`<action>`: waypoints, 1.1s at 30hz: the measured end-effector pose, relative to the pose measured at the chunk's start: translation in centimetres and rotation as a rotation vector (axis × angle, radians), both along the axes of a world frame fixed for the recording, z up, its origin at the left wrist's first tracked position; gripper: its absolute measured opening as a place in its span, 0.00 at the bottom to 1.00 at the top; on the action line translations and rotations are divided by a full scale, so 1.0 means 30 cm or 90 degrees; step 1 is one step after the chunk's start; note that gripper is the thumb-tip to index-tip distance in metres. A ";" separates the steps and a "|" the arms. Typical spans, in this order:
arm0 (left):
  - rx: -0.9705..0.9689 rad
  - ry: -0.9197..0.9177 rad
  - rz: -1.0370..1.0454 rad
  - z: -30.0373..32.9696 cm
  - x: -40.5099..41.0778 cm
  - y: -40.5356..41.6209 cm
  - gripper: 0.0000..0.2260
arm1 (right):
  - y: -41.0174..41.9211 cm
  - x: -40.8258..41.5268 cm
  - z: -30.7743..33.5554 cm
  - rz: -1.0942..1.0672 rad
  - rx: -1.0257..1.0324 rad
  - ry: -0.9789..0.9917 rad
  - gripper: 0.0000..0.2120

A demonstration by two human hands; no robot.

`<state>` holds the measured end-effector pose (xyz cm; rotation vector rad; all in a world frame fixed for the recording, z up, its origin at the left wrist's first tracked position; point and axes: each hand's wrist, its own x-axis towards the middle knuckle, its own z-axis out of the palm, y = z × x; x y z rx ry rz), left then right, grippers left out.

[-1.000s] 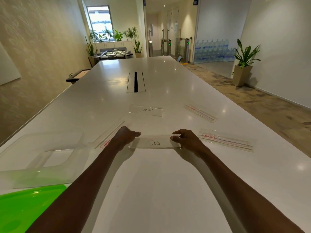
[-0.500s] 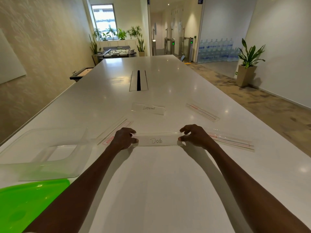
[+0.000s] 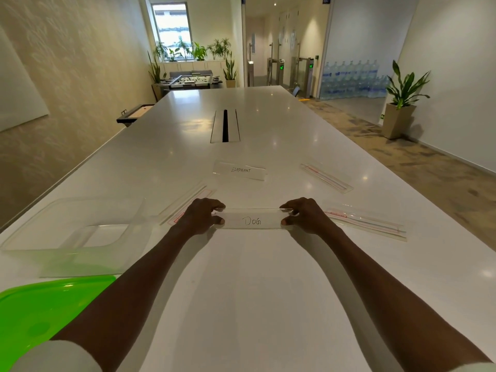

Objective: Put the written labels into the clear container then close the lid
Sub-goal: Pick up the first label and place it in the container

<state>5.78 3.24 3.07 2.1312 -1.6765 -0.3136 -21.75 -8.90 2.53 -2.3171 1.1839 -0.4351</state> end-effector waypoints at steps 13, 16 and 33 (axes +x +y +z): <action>0.080 -0.095 -0.044 0.036 0.004 -0.032 0.22 | -0.007 0.032 0.047 -0.019 -0.031 0.084 0.23; 0.078 -0.097 -0.049 0.041 0.008 -0.021 0.21 | 0.003 0.029 0.048 -0.014 -0.035 0.082 0.23; -0.001 -0.044 0.013 0.298 0.077 0.080 0.23 | 0.048 0.077 0.266 0.054 -0.106 0.027 0.23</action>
